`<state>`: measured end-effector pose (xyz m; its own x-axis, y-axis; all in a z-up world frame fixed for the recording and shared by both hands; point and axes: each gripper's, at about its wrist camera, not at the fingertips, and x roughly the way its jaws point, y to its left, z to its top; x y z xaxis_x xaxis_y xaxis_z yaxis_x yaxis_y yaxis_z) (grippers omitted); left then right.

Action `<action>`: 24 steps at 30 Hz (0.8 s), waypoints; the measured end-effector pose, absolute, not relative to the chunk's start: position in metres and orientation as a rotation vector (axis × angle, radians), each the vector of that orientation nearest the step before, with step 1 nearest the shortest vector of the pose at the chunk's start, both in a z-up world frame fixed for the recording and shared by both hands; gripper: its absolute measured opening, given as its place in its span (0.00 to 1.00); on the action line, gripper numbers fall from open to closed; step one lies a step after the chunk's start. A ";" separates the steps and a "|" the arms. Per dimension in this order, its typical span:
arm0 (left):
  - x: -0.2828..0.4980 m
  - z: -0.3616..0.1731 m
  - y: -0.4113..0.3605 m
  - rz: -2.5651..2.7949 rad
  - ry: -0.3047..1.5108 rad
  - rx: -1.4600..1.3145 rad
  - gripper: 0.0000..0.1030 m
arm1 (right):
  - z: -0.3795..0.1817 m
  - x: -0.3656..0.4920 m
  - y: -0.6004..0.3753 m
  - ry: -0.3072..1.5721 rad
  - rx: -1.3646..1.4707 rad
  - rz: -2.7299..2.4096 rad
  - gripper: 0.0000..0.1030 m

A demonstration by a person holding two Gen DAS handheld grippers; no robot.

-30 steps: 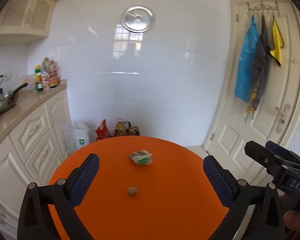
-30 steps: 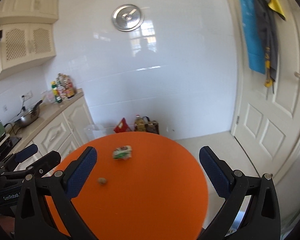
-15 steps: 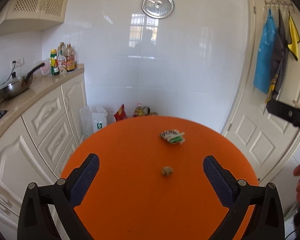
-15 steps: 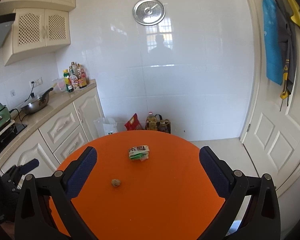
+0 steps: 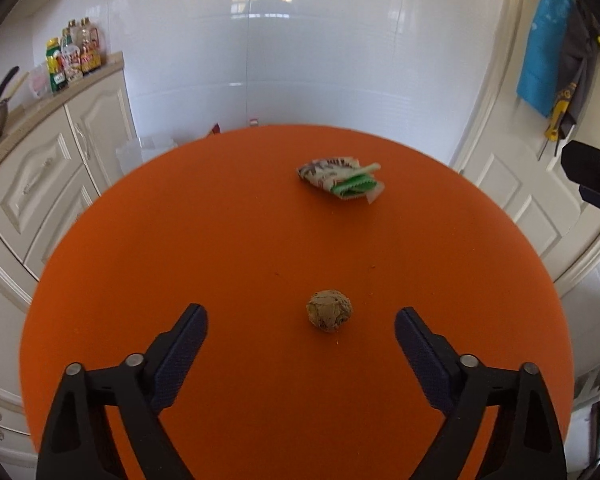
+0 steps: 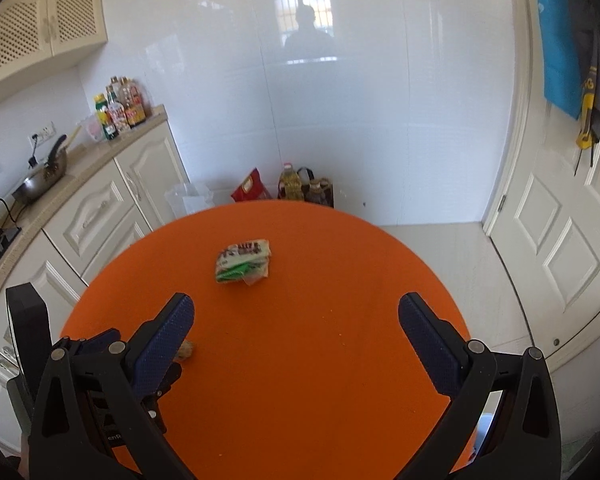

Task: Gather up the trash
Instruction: 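Grasp the small brown ball with the left gripper while the right gripper grasps the green-and-white packet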

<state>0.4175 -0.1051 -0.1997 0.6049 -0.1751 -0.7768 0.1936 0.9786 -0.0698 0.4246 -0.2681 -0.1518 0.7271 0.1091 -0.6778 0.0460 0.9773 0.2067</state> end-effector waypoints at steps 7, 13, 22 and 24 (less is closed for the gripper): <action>0.450 -0.211 -0.145 -0.216 0.935 0.056 0.56 | -0.180 0.452 -0.266 0.814 0.229 0.043 1.00; 0.460 -0.212 -0.164 -0.256 0.918 0.054 0.21 | -0.195 0.480 -0.252 0.846 0.212 0.065 1.00; 0.481 -0.201 -0.162 -0.222 0.882 -0.022 0.21 | -0.228 0.545 -0.204 0.924 0.142 0.163 1.00; 0.489 -0.197 -0.152 -0.202 0.869 -0.028 0.21 | -0.238 0.559 -0.192 0.937 0.123 0.173 1.00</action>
<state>0.4885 -0.1516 -0.1967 0.6278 -0.1874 -0.7555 0.1648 0.9806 -0.1063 0.5590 -0.1922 -0.2379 0.5803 0.2008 -0.7893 -0.0945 0.9792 0.1796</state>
